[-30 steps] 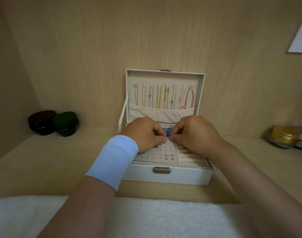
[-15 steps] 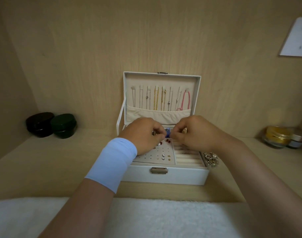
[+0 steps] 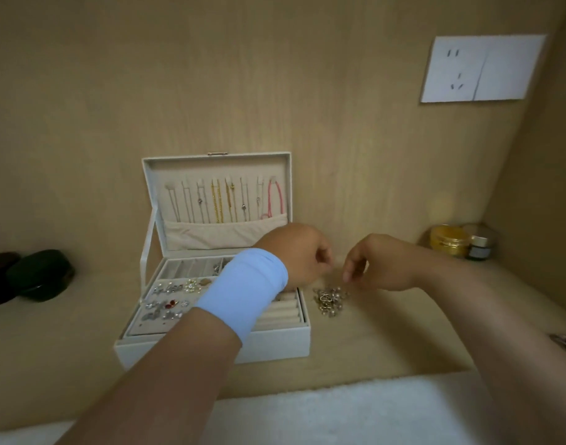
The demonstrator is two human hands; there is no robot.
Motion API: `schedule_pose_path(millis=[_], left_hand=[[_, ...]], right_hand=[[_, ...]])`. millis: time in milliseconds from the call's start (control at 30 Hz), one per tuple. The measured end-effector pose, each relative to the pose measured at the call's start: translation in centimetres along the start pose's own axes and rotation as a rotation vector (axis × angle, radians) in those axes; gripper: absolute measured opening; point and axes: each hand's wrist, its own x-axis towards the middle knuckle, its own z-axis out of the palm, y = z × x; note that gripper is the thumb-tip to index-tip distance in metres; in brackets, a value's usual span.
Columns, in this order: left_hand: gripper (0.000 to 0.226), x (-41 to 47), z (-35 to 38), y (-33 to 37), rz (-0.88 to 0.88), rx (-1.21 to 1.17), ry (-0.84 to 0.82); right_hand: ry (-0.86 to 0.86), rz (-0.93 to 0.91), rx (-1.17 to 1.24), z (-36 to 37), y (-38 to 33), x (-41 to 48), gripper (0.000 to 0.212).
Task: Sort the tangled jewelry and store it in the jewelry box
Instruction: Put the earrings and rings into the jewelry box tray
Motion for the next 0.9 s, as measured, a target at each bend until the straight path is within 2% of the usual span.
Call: schedule_pose_path(millis=[167,333,467,600,667,733,833,900], left_hand=[[0.012,1.3,1.5,0.9,-0.03,0.222,-0.18],[0.016,1.2,2.3,0.7,-0.062,0.218,-0.196],[0.016,1.1,2.3,0.6,-0.062,0.093,-0.136],[0.033,0.8,2.6,0.4,-0.113,-0.221,-0.031],[0.036,0.7,2.5,0.4,-0.133,-0.335,0.027],[0.026,0.5,2.4,0.4,-0.129,-0.396,0.108],[0.013,0.2,2.2,0.2,-0.15,-0.44,0.196],[0.012,-0.1,2.1,-0.1,-0.158,-0.421,0.199]], right_hand=[[-0.094,-0.06,0.184,2.0,0.4,0.2,0.023],[-0.105,-0.103,0.218,3.3,0.4,0.9,0.019],[-0.006,-0.11,0.371,2.2,1.4,0.9,0.011],[0.07,-0.059,0.576,1.0,2.0,0.3,0.005],[0.092,-0.038,0.722,0.8,1.8,0.1,0.008],[0.1,0.003,0.843,0.7,1.5,0.1,0.013],[0.11,0.049,0.876,0.9,1.3,0.4,0.035],[0.111,0.043,0.878,1.1,1.0,0.6,0.038]])
